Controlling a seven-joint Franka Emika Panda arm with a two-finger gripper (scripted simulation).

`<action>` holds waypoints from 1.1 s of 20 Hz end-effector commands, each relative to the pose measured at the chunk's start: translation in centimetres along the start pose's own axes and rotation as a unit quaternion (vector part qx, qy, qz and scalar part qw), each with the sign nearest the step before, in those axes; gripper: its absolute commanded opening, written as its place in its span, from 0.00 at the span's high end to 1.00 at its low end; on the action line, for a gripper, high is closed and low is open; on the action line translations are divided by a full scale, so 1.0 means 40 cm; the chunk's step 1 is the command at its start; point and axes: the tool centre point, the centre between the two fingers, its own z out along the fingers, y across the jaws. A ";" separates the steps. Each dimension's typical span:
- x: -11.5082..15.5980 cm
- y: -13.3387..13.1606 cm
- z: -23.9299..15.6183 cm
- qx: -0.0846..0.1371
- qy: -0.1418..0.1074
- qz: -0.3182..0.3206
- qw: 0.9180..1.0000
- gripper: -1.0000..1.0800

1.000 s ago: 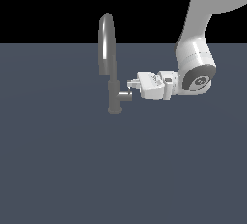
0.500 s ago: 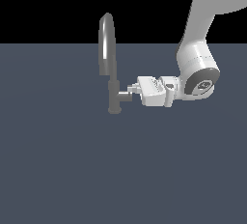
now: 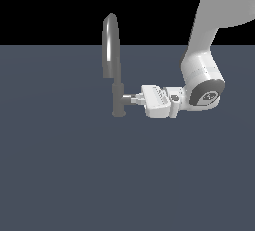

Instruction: Turn on the faucet by rotating a designated handle.

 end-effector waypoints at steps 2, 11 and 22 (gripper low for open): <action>0.086 0.028 -0.001 0.002 0.001 0.018 1.000 1.00; 0.108 0.000 0.000 0.001 0.000 0.011 1.000 1.00; 0.112 -0.038 -0.007 -0.002 -0.004 -0.001 1.000 1.00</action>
